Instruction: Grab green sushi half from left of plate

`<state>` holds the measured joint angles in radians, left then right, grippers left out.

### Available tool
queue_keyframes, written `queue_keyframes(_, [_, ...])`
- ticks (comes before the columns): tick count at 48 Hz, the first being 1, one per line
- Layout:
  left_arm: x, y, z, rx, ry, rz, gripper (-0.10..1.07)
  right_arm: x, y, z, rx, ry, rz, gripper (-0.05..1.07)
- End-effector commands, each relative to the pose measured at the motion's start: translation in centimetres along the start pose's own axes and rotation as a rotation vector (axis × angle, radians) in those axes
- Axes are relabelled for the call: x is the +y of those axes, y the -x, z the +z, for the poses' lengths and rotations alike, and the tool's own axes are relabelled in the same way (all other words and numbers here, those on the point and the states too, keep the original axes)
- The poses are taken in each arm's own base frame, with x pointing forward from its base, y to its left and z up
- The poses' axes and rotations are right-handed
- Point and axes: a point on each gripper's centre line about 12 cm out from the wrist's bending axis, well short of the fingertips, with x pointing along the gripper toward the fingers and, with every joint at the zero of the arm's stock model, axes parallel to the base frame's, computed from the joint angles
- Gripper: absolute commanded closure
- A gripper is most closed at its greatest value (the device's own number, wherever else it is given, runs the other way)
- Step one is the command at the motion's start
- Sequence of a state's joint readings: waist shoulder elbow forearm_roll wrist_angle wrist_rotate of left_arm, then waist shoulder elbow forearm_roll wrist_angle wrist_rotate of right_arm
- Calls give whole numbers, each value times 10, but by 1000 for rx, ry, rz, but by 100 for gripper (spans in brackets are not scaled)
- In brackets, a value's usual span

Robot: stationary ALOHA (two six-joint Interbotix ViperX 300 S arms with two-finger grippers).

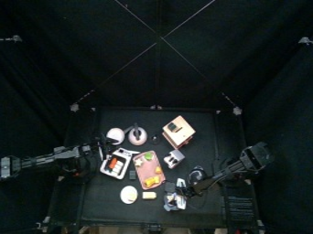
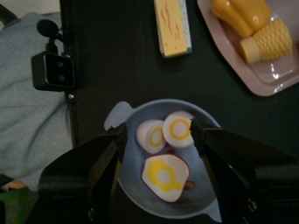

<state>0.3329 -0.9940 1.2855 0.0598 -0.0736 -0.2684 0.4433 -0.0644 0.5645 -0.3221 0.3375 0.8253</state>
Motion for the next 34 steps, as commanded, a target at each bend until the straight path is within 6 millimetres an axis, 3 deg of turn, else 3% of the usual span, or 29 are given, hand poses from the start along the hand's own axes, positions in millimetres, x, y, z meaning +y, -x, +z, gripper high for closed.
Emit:
queue_keyframes(1, [-13,0,3,4,-93,-65,17,10,15,25,-82,28,33,11])
queue_keyframes(14, [-60,-2,-4,51,-280,-303,16,11,26,42,-166,143,21,11])
queue_keyframes(27, [-102,-25,-44,268,-403,-454,10,-21,27,58,-209,119,-35,11])
queue_keyframes(34, [-110,-39,-53,348,-422,-452,3,-24,27,61,-237,115,-13,11])
